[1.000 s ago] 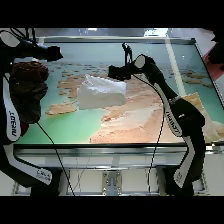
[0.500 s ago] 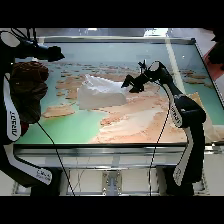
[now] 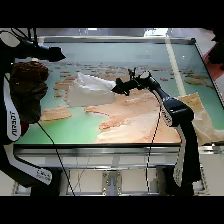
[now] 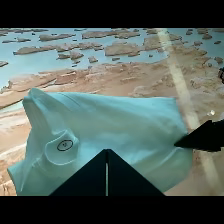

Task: Fold the shirts.

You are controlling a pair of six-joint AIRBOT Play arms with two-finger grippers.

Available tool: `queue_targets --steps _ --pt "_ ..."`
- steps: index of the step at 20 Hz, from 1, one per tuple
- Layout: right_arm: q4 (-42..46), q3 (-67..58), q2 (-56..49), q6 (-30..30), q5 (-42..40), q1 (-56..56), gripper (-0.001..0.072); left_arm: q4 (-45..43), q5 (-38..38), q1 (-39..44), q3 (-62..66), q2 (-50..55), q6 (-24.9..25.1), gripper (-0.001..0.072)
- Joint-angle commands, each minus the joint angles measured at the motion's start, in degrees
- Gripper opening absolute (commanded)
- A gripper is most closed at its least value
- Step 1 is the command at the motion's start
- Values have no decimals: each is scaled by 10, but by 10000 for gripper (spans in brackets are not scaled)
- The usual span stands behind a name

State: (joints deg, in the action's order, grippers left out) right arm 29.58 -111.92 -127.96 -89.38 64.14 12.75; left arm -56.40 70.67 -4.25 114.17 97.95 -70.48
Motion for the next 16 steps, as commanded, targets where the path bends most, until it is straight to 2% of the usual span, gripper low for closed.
queue_targets --steps 1,3,5,8,13,16 --pt "-127 -26 -3 74 -24 0 26 1 19 0 0 0 5 18" --pt "-111 -47 13 74 -27 -13 24 1 27 0 0 0 5 18" --pt "-59 -49 45 58 -24 -32 24 1 34 0 0 0 5 18" --pt "98 -49 118 -7 19 -76 23 2 43 0 0 0 4 18" --pt "323 -49 255 -71 174 -185 23 48 54 0 0 0 4 18" --pt "458 -48 325 -78 275 -253 22 74 55 0 0 0 5 18"
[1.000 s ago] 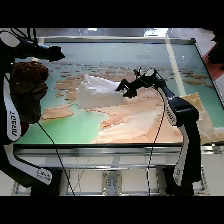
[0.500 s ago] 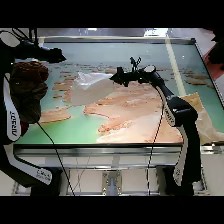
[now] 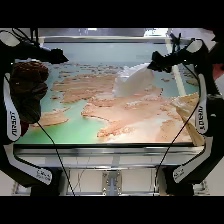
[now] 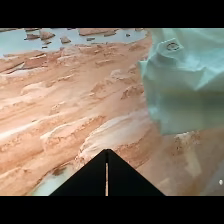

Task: Fold the shirts.

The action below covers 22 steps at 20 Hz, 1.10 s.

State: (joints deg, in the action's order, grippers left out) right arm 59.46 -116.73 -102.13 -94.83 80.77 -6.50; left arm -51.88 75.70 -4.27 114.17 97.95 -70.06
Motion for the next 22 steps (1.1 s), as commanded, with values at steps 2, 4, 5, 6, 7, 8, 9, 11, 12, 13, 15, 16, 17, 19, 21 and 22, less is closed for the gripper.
queue_targets --steps 2,4,5,6,7,8,9,11,12,13,15,16,17,19,21,22 --pt "261 0 104 -21 178 -103 22 40 5 1 0 0 0 18" --pt "333 1 129 3 228 -144 22 57 5 3 0 0 0 18" --pt "353 5 139 9 242 -164 23 64 5 5 0 0 0 17" --pt "362 18 152 16 242 -184 23 71 5 7 0 0 0 18" --pt "373 32 160 18 242 -201 23 76 5 11 0 0 0 17" --pt "388 50 168 18 242 -216 23 83 5 14 0 0 0 17" --pt "403 72 172 19 242 -228 24 87 5 16 0 0 0 17" --pt "420 126 172 23 242 -240 25 90 5 21 0 0 0 17" --pt "434 162 172 28 242 -240 26 92 5 23 0 0 0 18" --pt "459 205 172 33 245 -240 26 95 5 26 0 0 0 17" --pt "511 296 172 33 241 -240 46 100 5 32 0 0 0 17" --pt "530 338 172 33 232 -240 87 99 5 35 0 0 0 17" --pt "539 380 172 31 214 -240 194 99 5 38 0 0 0 17" --pt "537 440 171 20 173 -240 413 99 4 44 0 0 0 17" --pt "537 469 171 0 145 -240 413 99 4 48 0 0 0 17" --pt "536 468 172 -4 141 -238 413 99 4 50 0 0 0 18"
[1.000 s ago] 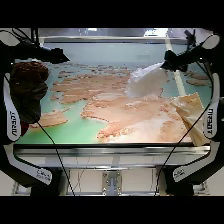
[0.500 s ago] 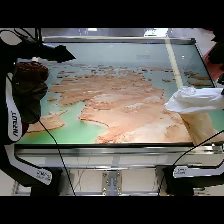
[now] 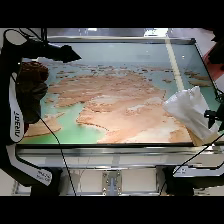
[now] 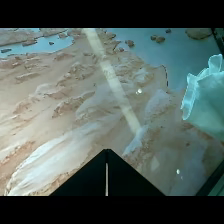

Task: Fold the shirts.

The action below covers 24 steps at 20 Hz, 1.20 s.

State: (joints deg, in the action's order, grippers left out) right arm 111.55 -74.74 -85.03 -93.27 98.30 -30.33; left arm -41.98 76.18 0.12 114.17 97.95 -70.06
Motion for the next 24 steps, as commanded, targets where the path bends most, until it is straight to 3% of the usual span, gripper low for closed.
queue_targets --steps 1,3,6,8,9,12,15,19,24 --pt "7 41 4 -19 -40 6 413 0 -1 7 0 0 0 17" --pt "-54 13 22 -9 -76 29 412 0 -1 7 0 0 0 17" --pt "-322 -10 56 44 -191 94 410 0 -15 7 0 0 0 17" --pt "-515 -2 56 139 -295 163 410 -1 -17 7 0 0 0 17" --pt "-570 9 56 187 -357 205 410 -1 -13 7 0 0 -1 17" --pt "-579 36 46 227 -523 336 410 0 22 7 0 0 -4 16" --pt "-562 58 16 226 -594 422 410 0 31 7 0 0 -4 16" --pt "-562 82 -31 226 -585 472 410 0 32 7 0 0 -4 16" --pt "-558 91 -37 178 -500 517 409 0 32 7 0 0 -4 16"
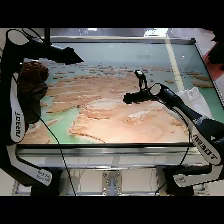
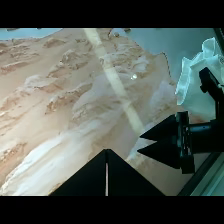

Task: Fold the shirts.

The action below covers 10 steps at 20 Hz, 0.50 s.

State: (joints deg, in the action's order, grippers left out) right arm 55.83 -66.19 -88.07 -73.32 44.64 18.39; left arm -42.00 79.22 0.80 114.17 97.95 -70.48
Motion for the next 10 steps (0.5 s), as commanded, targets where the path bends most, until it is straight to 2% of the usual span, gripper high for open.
queue_targets --steps 1,10 --pt "-9 5 -7 -22 38 38 409 0 1 0 0 0 0 16" --pt "-20 5 -7 -23 30 67 409 0 1 0 0 0 0 16"
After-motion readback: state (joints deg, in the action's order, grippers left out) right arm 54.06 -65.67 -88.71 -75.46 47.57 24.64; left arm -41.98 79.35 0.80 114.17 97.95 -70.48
